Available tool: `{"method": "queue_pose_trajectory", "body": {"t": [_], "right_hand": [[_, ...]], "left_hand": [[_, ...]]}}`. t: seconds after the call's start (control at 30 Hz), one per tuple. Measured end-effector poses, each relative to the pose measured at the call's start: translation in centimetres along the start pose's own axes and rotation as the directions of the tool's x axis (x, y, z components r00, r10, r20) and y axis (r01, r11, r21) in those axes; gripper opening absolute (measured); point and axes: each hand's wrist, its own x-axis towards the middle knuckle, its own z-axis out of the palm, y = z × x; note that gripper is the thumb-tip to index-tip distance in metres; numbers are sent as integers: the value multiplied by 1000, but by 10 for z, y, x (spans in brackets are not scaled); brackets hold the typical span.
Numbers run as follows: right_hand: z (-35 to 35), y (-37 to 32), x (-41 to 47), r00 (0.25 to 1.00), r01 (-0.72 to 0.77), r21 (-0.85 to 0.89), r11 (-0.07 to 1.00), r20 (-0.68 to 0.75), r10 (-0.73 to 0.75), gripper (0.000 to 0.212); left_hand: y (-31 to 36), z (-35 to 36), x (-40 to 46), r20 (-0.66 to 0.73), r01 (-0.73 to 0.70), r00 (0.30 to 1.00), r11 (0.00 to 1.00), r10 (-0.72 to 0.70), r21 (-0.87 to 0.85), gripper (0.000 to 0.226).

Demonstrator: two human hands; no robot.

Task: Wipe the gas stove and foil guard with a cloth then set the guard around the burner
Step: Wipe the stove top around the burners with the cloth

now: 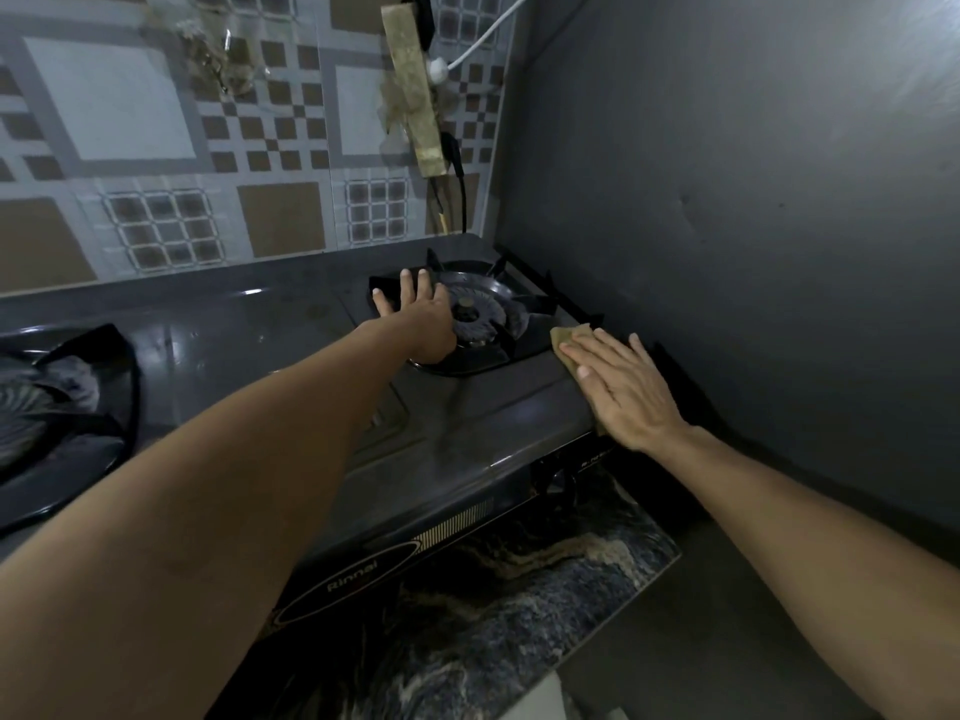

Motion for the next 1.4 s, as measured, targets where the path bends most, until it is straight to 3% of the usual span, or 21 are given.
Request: {"method": "queue_pose_trajectory", "body": {"t": [0.1,0.23,0.57,0.77,0.9,1.1,1.27,1.33,1.4], "right_hand": [[6,-29,-18,989,92,-22,996,-118,-94,53],[10,-80,-30,967,202,-17,979,-155,-202,46],[14,-153,-32,969,244,-75,967,-26,-247,48],[9,-169,-26,970,244,-90,966,33,-242,61],[13,-169,-26,949,314,-47,948,8,-314,56],[18,-186,-14,892,450,153,880,-41,-450,51],[26,-219,17,952,266,340,902,55,-302,75],[20,-216,21,973,209,375,903,18,-232,63],[12,-200,14,947,300,361,883,0,-322,49]], "left_hand": [[0,0,0,1,3,1000,1000,-3,-9,71],[2,-1,-4,0,4,1000,1000,-4,-16,73],[-48,-31,-38,-156,13,987,994,-31,-113,66],[-120,-38,-77,-211,209,952,974,-224,-91,65],[-154,-29,-96,-187,316,928,946,-323,-67,65],[-173,-26,-112,-173,395,900,917,-400,-64,66],[-184,-26,-125,-189,427,882,901,-433,-72,67],[-190,-23,-130,-204,428,878,901,-434,-72,68],[-198,-20,-134,-212,422,878,903,-429,-80,68]]}}
